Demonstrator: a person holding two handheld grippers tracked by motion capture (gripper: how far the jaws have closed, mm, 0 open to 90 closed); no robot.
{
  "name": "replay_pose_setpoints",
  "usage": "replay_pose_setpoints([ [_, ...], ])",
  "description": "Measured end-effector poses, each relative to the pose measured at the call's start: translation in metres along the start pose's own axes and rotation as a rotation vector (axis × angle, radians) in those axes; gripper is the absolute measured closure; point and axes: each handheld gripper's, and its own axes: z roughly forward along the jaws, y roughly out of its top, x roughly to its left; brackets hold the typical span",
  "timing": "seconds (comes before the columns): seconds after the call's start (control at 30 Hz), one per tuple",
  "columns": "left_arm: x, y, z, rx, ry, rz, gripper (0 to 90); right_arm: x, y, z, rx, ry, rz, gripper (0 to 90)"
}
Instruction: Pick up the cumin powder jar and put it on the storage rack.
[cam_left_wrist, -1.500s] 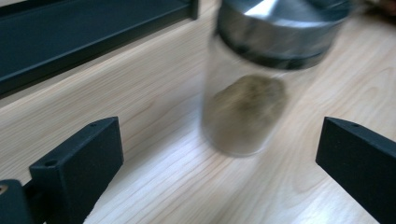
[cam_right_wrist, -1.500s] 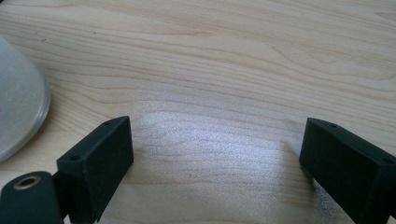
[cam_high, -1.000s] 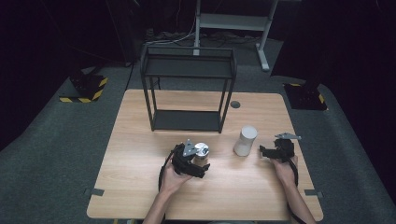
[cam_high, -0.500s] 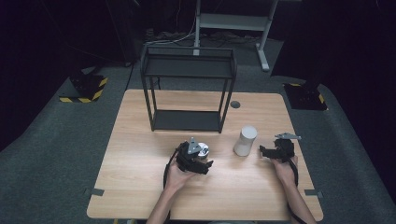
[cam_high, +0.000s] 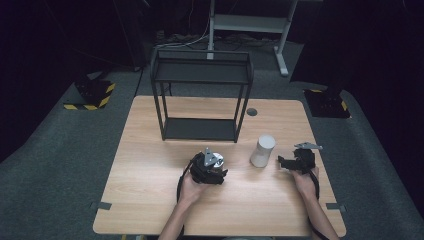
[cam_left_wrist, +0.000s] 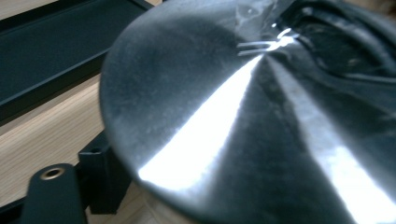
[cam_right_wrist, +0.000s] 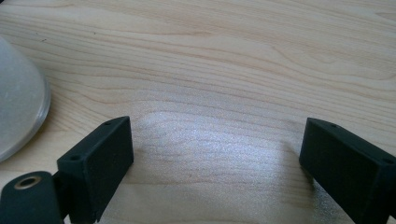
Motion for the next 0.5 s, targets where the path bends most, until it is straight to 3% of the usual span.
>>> replay_pose_setpoints([
  [0.27, -0.0048, 0.0012, 0.0005, 0.001, 0.009, 0.003, 29.5, 0.0001, 0.0, 0.0, 0.0, 0.0, 0.0, 9.4],
  [0.5, -0.0015, -0.0004, 0.0004, -0.008, -0.005, -0.007, 30.2, 0.0002, -0.0001, -0.0001, 0.0, -0.001, 0.0, 9.7],
])
